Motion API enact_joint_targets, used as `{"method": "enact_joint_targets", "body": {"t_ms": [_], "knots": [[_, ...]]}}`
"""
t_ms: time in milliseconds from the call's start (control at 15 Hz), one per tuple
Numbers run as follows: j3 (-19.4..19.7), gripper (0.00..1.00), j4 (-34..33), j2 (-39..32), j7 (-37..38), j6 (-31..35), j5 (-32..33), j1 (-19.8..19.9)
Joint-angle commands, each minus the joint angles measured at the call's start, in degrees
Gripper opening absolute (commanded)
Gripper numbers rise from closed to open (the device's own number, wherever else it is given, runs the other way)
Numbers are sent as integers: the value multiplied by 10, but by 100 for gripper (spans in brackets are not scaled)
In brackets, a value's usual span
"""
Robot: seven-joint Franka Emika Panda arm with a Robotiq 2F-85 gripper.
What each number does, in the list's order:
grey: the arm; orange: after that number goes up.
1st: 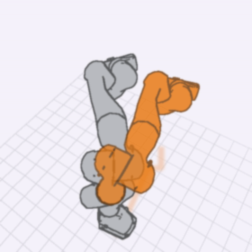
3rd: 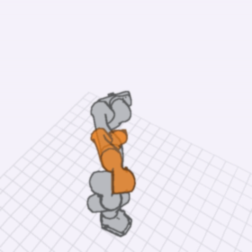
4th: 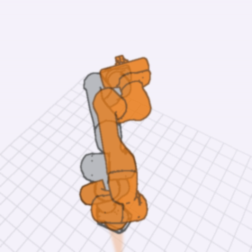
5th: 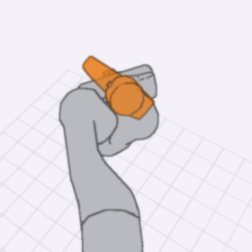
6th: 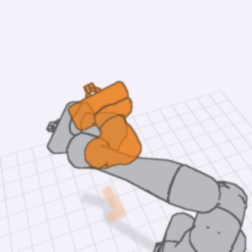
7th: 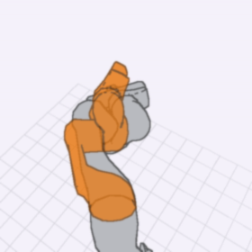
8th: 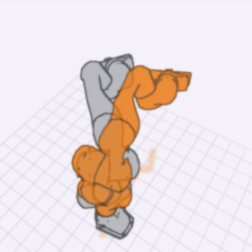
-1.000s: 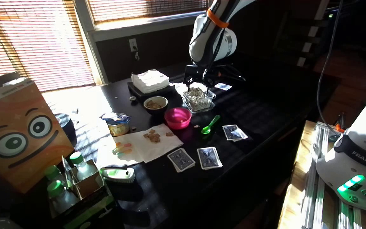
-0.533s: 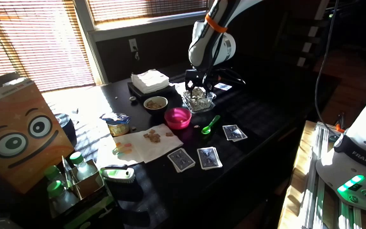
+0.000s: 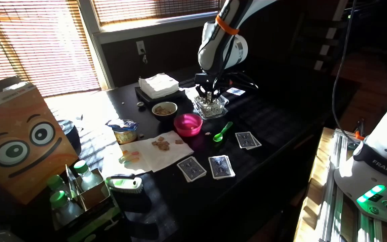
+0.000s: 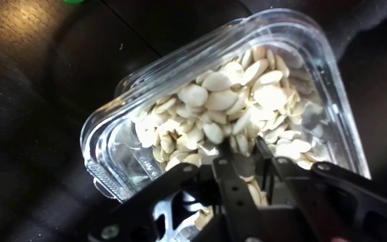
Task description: Put the white object on the green spoon, then put the spoon in the pink bowl
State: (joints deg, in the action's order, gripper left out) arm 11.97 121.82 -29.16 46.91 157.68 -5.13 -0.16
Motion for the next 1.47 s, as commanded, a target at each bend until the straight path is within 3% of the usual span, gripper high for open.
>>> {"method": "enact_joint_targets", "body": {"t_ms": [0, 67, 200, 333, 467, 600, 667, 733, 1267, 1333, 1400], "knots": [[11, 9, -8, -3, 2, -14, -3, -11], [12, 17, -8, -3, 2, -15, -2, -11], [14, 42, -8, -2, 4, -16, 0, -14], [17, 51, -7, -2, 5, -17, 1, -16], [18, 31, -7, -1, 4, -19, 2, -18], [20, 21, -7, -1, 4, -19, 2, -19], [20, 5, -8, -1, 4, -21, 3, -19], [20, 1, -8, -1, 5, -22, 3, -20], [28, 4, -1, 10, 4, -22, 12, -30], [29, 10, 1, 14, 2, -21, 16, -32], [34, 5, 2, 16, 4, -22, 22, -37]]}}
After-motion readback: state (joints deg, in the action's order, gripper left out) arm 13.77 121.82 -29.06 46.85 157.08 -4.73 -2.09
